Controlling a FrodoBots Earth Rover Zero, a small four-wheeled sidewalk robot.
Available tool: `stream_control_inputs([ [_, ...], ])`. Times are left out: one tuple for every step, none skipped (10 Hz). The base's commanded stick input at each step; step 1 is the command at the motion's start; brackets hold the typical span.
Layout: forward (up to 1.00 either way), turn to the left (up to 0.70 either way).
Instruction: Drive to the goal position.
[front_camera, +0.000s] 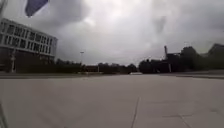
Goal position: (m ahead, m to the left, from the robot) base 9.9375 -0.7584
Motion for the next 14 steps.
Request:
stream_control_inputs([
  [0.70,-0.35],
  [0.70,-0.35],
  [0.70,-0.35],
  [0.70,-0.35],
  [0.70,-0.35],
  [0.70,-0.35],
  [0.70,-0.19],
  [0.70,0.00],
  [0.70,0.00],
  [0.70,0.00],
  [0.70,0.00],
  [0.70,0.00],
  [0.70,0.00],
  [0.70,0.00],
])
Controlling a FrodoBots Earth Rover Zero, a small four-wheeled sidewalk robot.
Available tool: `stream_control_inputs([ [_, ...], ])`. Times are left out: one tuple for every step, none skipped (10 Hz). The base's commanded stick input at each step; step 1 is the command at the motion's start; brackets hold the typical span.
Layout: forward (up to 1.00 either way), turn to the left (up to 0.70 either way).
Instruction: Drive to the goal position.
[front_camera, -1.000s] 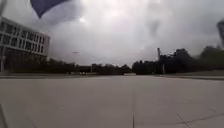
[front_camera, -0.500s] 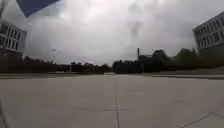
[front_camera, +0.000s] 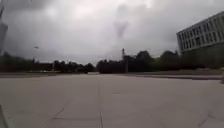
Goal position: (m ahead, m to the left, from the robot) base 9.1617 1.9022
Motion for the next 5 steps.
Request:
stream_control_inputs([
  [0.70,0.00],
  [0.70,0.00],
  [0.70,0.00],
  [0.70,0.00],
  [0.70,0.00],
])
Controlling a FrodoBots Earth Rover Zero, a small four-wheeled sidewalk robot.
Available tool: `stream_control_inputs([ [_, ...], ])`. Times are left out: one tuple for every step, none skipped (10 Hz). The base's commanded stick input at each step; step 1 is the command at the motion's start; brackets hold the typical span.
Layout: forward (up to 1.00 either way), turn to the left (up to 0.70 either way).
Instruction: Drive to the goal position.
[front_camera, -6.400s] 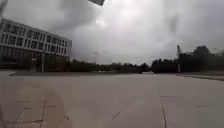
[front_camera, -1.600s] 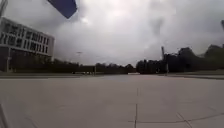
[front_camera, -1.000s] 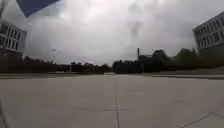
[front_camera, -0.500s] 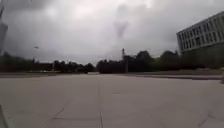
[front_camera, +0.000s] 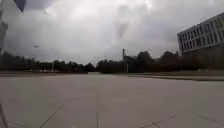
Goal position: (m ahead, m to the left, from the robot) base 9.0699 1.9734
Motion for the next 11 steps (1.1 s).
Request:
stream_control_inputs([
  [0.70,0.00],
  [0.70,0.00],
  [0.70,0.00],
  [0.70,0.00],
  [0.70,0.00],
  [0.70,0.00],
  [0.70,0.00],
  [0.70,0.00],
  [0.70,0.00],
  [0.70,0.00],
  [0.70,0.00],
])
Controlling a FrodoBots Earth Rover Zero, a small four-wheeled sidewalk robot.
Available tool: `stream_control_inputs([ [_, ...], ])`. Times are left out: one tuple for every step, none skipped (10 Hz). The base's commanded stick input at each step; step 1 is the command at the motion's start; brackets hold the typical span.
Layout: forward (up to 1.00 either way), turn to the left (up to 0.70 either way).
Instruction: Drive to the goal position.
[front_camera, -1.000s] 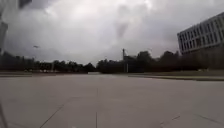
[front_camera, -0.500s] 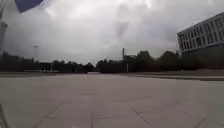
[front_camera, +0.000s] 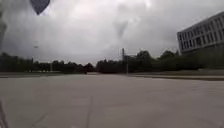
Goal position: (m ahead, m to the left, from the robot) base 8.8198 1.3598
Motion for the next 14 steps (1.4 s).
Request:
stream_control_inputs([
  [0.70,0.00],
  [0.70,0.00],
  [0.70,0.00],
  [0.70,0.00],
  [0.70,0.00],
  [0.70,0.00],
  [0.70,0.00],
  [0.70,0.00],
  [0.70,0.00],
  [0.70,0.00],
  [0.70,0.00],
  [0.70,0.00],
  [0.70,0.00],
  [0.70,0.00],
])
